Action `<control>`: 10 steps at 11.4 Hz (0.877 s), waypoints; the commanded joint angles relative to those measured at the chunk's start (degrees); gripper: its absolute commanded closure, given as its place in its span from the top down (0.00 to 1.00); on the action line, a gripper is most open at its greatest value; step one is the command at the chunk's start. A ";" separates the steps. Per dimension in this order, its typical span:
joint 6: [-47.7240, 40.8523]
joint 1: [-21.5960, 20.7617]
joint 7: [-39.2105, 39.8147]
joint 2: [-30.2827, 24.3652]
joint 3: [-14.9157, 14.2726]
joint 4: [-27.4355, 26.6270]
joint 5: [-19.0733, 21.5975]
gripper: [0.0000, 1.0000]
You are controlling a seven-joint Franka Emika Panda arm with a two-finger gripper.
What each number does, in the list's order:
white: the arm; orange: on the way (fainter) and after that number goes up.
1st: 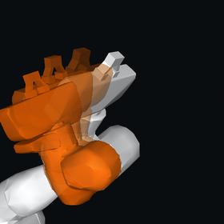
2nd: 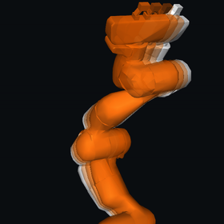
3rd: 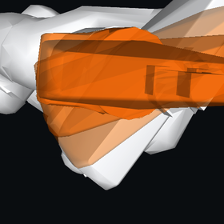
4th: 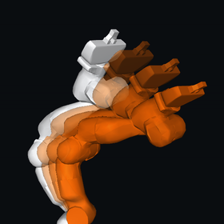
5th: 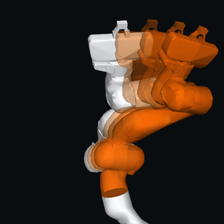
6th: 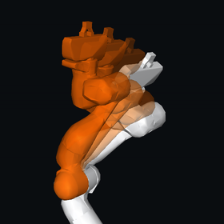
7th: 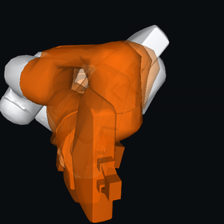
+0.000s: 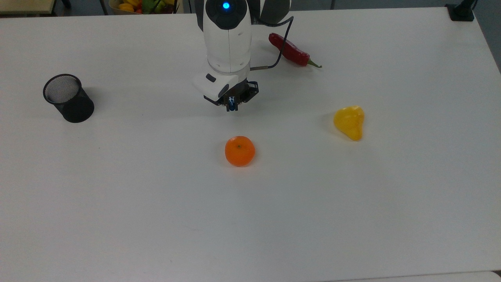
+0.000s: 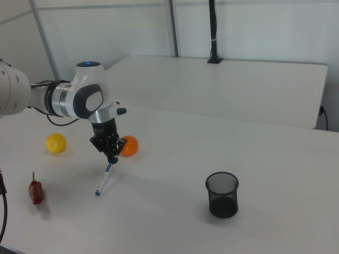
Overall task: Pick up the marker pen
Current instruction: 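Carry the marker beside the orange and lower it to the table, then open the gripper to release the marker on the table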
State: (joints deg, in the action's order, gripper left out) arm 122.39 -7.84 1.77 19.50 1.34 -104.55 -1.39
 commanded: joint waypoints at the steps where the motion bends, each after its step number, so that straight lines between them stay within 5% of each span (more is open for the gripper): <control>1: 6.36 -0.59 -1.33 1.24 -0.20 -2.59 -1.42 0.13; 3: 6.64 -0.51 -1.33 1.15 -0.20 -2.50 -1.42 0.60; 5: 6.55 -0.42 -1.33 1.06 -0.20 -2.50 -1.42 0.91; 7: 5.94 -0.07 -1.24 0.19 -0.20 -2.41 -1.42 1.00; 10: 0.08 0.20 -1.42 -5.33 -0.29 -1.89 -1.16 1.00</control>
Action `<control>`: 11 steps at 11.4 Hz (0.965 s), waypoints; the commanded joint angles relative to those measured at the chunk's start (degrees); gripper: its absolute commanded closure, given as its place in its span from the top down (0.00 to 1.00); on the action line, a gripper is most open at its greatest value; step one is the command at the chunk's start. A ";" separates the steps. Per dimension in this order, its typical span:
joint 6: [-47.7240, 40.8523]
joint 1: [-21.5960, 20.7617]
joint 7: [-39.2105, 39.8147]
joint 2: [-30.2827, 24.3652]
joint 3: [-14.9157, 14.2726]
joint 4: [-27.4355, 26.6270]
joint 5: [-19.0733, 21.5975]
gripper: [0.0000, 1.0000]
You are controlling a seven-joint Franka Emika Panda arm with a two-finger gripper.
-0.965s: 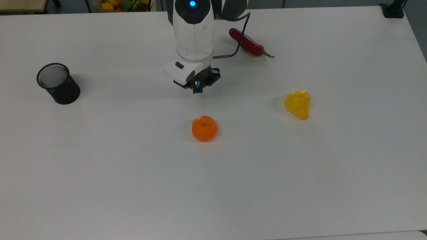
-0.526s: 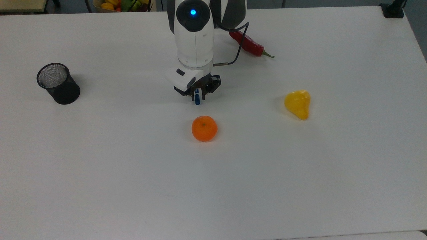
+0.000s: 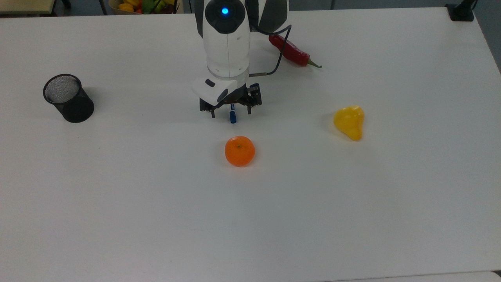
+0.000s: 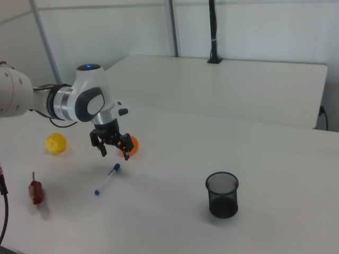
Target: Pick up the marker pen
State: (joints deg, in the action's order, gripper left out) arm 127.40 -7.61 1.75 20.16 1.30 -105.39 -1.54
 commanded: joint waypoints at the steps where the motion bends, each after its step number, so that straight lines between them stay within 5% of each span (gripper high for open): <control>1: -8.02 0.13 -1.40 -9.41 -0.68 -1.05 -1.01 1.00; 5: -21.72 1.10 -1.49 -21.37 -3.40 0.09 0.13 1.00; 11: -38.98 1.98 -1.49 -26.76 -4.11 7.39 6.97 1.00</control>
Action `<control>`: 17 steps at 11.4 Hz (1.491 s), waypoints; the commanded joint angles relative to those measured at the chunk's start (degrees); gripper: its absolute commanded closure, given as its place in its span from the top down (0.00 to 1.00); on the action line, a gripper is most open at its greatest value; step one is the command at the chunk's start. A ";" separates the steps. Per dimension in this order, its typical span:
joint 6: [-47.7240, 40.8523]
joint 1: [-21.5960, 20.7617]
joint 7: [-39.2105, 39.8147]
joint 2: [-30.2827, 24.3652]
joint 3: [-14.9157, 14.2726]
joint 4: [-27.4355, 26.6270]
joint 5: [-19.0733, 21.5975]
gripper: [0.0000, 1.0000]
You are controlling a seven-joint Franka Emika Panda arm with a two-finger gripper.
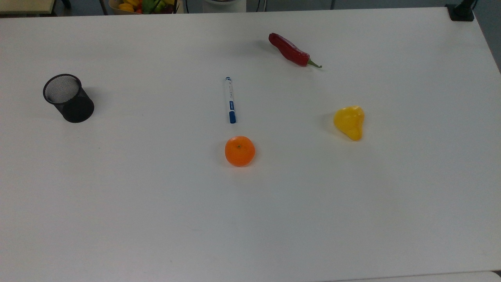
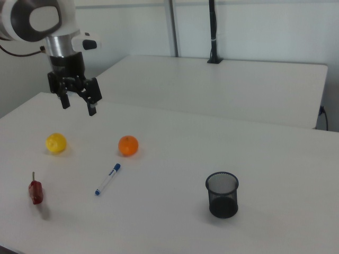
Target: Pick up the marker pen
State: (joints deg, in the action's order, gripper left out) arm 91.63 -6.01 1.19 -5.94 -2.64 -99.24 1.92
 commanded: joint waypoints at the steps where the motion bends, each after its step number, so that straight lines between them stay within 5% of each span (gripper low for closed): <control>1: -3.04 0.39 -0.92 -0.65 -0.17 1.24 4.14 1.00; 7: 9.08 1.18 1.96 1.72 -0.26 1.24 3.36 1.00; 9: 9.97 3.10 8.53 2.43 -0.26 1.24 3.00 1.00; 17: 9.18 3.64 8.57 2.34 0.97 1.24 2.91 1.00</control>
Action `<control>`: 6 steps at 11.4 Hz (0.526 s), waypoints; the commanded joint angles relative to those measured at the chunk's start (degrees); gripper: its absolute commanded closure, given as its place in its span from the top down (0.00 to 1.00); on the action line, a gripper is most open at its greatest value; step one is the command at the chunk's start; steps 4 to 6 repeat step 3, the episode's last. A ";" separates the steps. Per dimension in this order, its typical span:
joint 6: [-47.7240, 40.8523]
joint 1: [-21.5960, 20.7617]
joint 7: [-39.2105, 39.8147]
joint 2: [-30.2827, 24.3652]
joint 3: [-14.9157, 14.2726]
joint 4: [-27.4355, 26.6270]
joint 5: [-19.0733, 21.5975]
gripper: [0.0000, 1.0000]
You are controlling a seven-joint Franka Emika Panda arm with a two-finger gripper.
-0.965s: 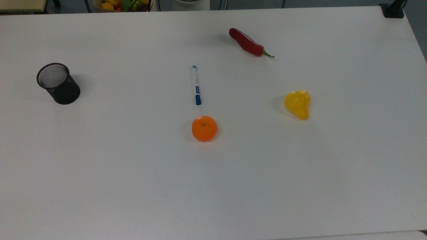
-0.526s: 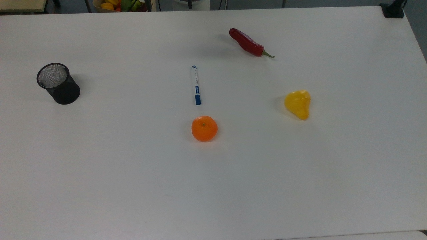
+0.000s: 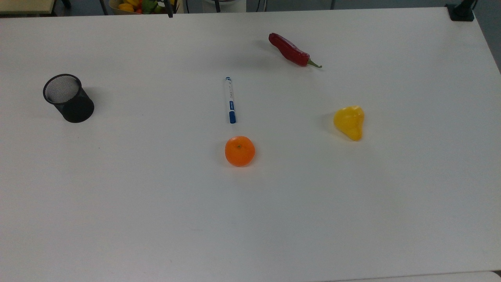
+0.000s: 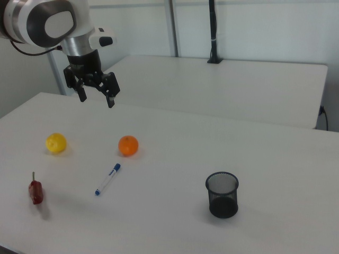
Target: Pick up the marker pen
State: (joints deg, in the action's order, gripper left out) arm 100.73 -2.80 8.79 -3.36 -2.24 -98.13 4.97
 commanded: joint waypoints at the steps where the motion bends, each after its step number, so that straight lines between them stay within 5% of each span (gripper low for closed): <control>1: 0.08 0.42 0.96 -0.25 0.57 0.13 -0.14 1.00; 6: 0.08 0.42 1.14 -0.16 0.57 0.13 -0.14 1.00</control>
